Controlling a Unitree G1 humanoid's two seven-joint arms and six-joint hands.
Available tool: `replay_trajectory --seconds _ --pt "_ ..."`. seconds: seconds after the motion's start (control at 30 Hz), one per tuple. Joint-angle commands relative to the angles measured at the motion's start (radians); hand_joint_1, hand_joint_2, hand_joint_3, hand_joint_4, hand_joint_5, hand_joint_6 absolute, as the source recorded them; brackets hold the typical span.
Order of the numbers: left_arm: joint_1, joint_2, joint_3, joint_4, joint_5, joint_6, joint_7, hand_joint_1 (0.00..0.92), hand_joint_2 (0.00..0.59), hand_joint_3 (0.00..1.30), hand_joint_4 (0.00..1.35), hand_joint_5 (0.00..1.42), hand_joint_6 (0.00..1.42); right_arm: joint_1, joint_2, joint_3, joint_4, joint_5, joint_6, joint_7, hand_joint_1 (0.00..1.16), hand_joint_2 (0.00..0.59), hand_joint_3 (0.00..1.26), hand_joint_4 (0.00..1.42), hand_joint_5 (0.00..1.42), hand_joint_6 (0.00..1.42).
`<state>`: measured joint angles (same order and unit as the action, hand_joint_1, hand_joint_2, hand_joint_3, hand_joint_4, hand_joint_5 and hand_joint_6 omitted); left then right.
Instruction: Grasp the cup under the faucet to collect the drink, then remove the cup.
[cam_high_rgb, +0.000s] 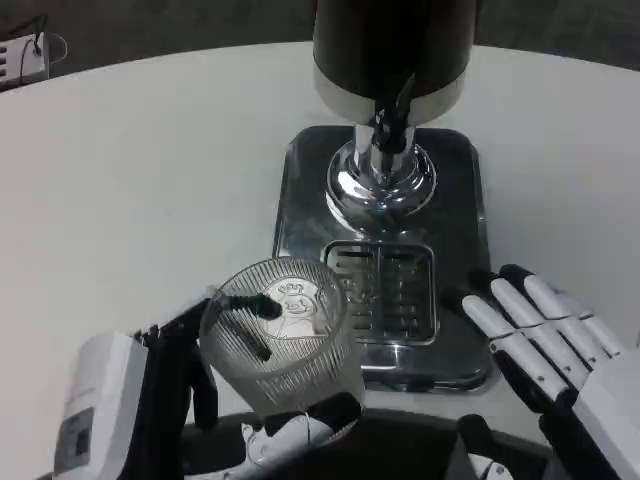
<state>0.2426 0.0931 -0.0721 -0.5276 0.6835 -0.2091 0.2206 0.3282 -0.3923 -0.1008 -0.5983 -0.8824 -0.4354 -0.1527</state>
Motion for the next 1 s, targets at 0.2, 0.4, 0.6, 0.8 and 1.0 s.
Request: replay_trajectory --seconds 0.2,0.4,0.6,0.8,1.0 --pt "-0.151 0.004 0.026 0.117 0.033 0.022 0.047 0.832 0.000 1.00 1.07 1.24 1.42 0.030 0.005 -0.015 -0.018 0.002 0.009 0.005 0.29 0.552 0.11 0.04 0.03 0.11" --pt "-0.254 0.029 0.031 0.227 0.054 0.036 0.074 0.832 0.000 1.00 1.07 1.23 1.42 0.043 0.006 -0.028 -0.025 0.008 0.009 0.002 0.30 0.552 0.11 0.05 0.03 0.11" --pt "-0.339 0.024 0.004 0.324 0.101 0.073 0.121 0.832 0.000 1.00 1.07 1.23 1.42 0.051 0.012 -0.032 -0.030 0.012 0.009 0.002 0.30 0.552 0.11 0.05 0.04 0.11" --pt "-0.464 0.036 -0.013 0.478 0.098 0.080 0.157 0.832 0.000 1.00 1.07 1.23 1.42 0.056 0.016 -0.031 -0.034 0.009 0.007 0.004 0.30 0.552 0.11 0.05 0.04 0.11" --pt "-0.602 0.045 -0.056 0.631 0.110 0.079 0.204 0.832 0.000 1.00 1.07 1.23 1.42 0.064 0.019 -0.032 -0.037 0.006 0.009 0.007 0.30 0.555 0.11 0.05 0.04 0.11"
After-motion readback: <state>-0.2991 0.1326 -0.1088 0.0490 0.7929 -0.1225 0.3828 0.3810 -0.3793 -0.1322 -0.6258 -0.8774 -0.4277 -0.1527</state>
